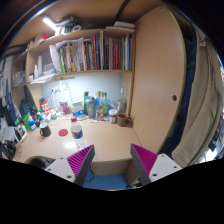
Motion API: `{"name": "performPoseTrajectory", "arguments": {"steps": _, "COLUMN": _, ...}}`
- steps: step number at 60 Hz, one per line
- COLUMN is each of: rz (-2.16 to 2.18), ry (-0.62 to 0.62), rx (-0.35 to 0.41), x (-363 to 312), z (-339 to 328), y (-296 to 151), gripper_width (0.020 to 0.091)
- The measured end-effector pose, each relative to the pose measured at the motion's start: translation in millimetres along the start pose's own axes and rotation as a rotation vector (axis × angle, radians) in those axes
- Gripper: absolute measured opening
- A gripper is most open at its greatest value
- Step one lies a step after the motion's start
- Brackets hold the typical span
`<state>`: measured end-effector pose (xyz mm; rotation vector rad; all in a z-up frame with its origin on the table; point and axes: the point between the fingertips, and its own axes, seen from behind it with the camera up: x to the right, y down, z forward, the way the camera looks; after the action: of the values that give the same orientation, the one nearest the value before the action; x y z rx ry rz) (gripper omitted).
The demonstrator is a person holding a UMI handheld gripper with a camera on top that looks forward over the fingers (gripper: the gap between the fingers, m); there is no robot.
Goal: Pour water
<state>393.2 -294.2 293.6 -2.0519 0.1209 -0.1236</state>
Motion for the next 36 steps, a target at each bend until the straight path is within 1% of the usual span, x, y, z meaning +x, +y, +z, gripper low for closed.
{"name": "performPoseTrajectory", "arguments": {"steps": 10, "rz": 0.033, "ry": 0.007, "rx": 0.010, "x": -20, "z": -17, "y": -3, "gripper_width": 0.0803}}
{"name": "performPoseTrajectory", "arguments": {"steps": 11, "rz": 0.033, "ry": -0.002, "rx": 0.013, "x": -14, "z": -7, "y": -5, "gripper_width": 0.0810}}
{"name": "performPoseTrajectory", "arguments": {"steps": 12, "rz": 0.034, "ry": 0.001, "rx": 0.014, "x": -25, "z": -18, "y": -5, "gripper_width": 0.0812}}
{"name": "performPoseTrajectory", "arguments": {"steps": 15, "rz": 0.026, "ry": 0.002, "rx": 0.025, "x": -29, "z": -21, "y": -7, "gripper_width": 0.0837}}
{"name": "performPoseTrajectory", "arguments": {"steps": 25, "rz": -0.044, "ry": 0.040, "rx": 0.081, "x": -21, "z": -6, "y": -10, "gripper_width": 0.0838}}
{"name": "performPoseTrajectory", "arguments": {"steps": 29, "rz": -0.059, "ry": 0.042, "rx": 0.083, "x": -21, "z": 7, "y": -1, "gripper_width": 0.0837}}
{"name": "performPoseTrajectory", "arguments": {"steps": 36, "rz": -0.035, "ry": -0.011, "rx": 0.058, "x": -33, "z": 43, "y": 27, "gripper_width": 0.0838}}
